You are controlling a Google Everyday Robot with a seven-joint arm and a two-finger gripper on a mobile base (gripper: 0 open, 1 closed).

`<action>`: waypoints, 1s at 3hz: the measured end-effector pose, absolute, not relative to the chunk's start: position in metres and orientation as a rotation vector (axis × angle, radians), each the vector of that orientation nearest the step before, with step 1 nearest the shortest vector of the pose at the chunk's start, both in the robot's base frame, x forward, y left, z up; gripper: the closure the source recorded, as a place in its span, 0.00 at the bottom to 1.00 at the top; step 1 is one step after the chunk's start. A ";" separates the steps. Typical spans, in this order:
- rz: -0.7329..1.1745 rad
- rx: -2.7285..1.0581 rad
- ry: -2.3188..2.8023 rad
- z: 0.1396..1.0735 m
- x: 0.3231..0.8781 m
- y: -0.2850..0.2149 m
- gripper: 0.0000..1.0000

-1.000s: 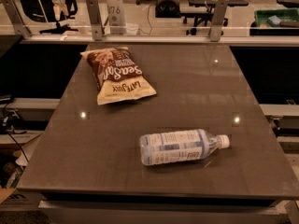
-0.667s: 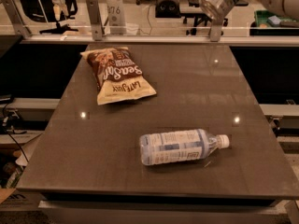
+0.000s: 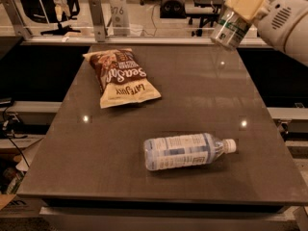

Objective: Place 7up can upright

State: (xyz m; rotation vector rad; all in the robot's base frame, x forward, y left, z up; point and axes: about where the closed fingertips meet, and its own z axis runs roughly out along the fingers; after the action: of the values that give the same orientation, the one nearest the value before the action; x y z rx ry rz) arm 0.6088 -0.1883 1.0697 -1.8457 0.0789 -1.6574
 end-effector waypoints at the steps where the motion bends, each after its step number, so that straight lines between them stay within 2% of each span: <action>1: -1.727 -1.842 -0.069 1.048 0.609 -0.190 1.00; 3: -1.831 -1.803 -0.412 1.015 0.608 -0.179 1.00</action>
Offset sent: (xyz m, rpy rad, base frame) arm 0.0021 0.0082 -0.0648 -0.3643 -0.2779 0.1436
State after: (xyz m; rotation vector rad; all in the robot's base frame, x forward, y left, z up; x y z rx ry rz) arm 0.6080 -0.1785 1.0153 -1.8030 -0.4124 -1.8305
